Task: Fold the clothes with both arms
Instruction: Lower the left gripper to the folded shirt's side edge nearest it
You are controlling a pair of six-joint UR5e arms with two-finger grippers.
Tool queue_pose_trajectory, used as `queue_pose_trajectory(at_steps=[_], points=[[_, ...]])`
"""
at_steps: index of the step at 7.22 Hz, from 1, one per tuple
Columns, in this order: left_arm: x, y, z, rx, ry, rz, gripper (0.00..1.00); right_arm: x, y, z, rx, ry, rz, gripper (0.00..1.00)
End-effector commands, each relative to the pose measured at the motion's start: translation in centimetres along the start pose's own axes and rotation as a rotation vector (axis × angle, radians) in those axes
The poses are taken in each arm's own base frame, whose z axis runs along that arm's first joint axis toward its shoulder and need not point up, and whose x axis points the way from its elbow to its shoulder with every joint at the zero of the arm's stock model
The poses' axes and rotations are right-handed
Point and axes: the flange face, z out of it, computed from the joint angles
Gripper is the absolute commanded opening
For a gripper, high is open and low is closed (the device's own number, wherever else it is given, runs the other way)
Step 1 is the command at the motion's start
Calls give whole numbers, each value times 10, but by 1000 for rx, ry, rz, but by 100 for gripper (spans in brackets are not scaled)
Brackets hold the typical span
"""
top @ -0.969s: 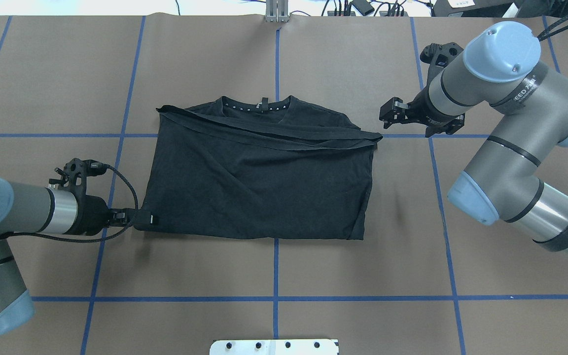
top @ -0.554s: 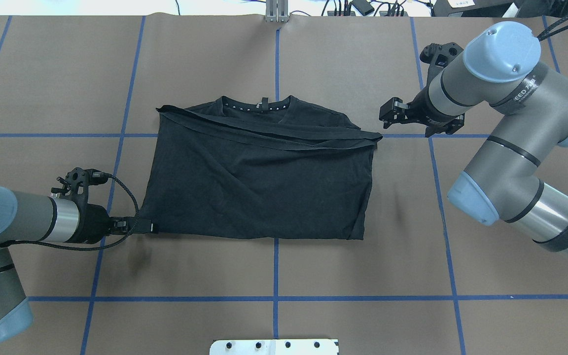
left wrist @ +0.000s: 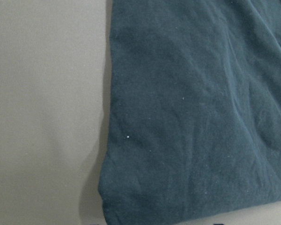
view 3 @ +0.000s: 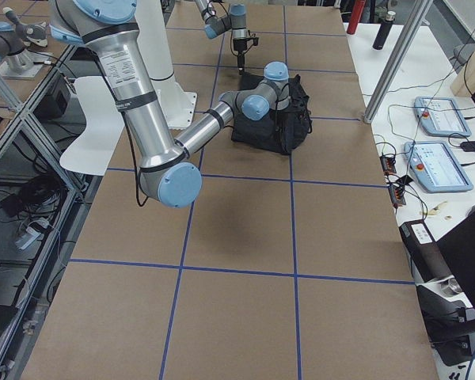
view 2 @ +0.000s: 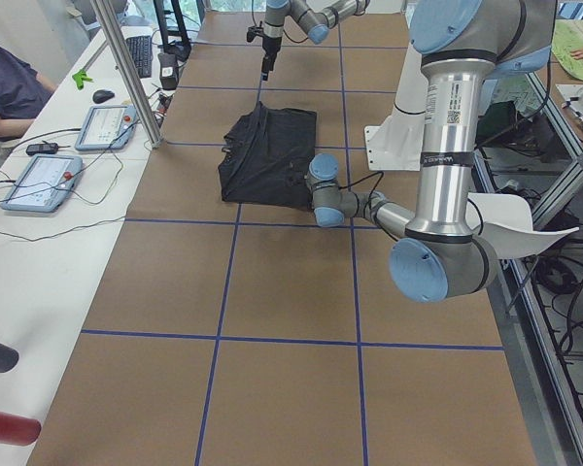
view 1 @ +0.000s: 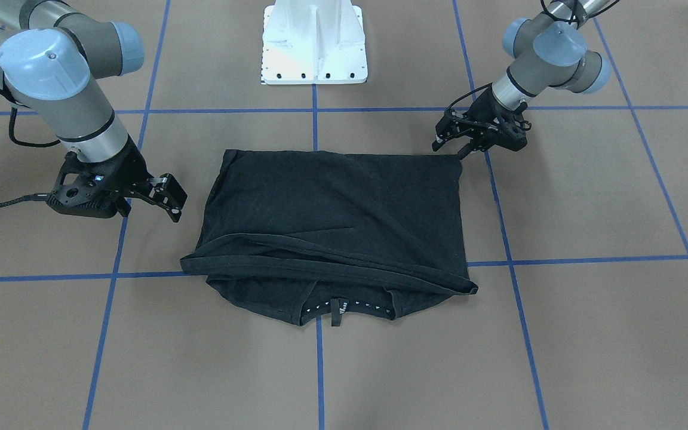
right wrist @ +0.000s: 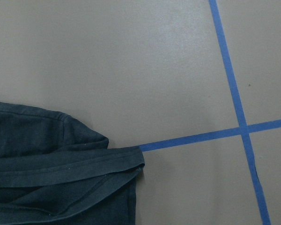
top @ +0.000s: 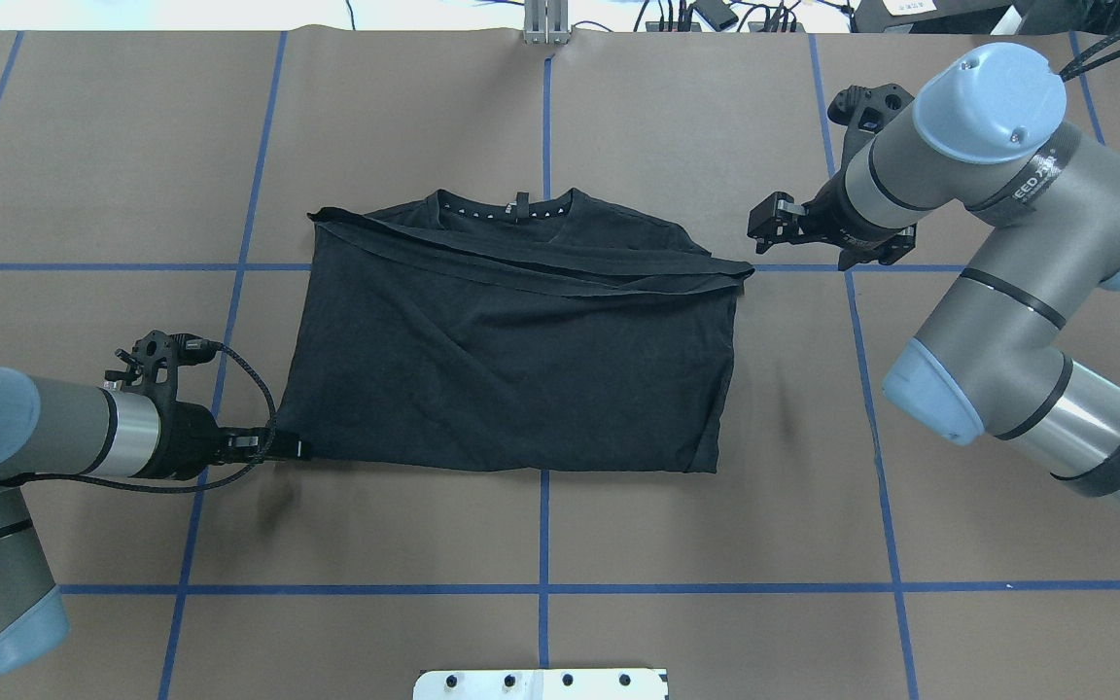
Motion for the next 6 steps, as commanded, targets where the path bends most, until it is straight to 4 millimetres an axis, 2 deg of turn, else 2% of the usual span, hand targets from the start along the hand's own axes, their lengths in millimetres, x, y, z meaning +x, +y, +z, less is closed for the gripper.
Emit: queue_pose_trajectory(at_steps=[1, 4, 5, 6], points=[[-2, 0, 1, -5, -3, -2, 48, 0, 0, 0, 0, 0, 0, 100], [-4, 1, 1, -6, -7, -3, 42, 0, 0, 0, 0, 0, 0, 100], [-5, 1, 1, -7, -9, -4, 36, 0, 0, 0, 0, 0, 0, 100], [-5, 2, 1, -8, -8, -3, 14, 0, 0, -1, 0, 0, 0, 100]])
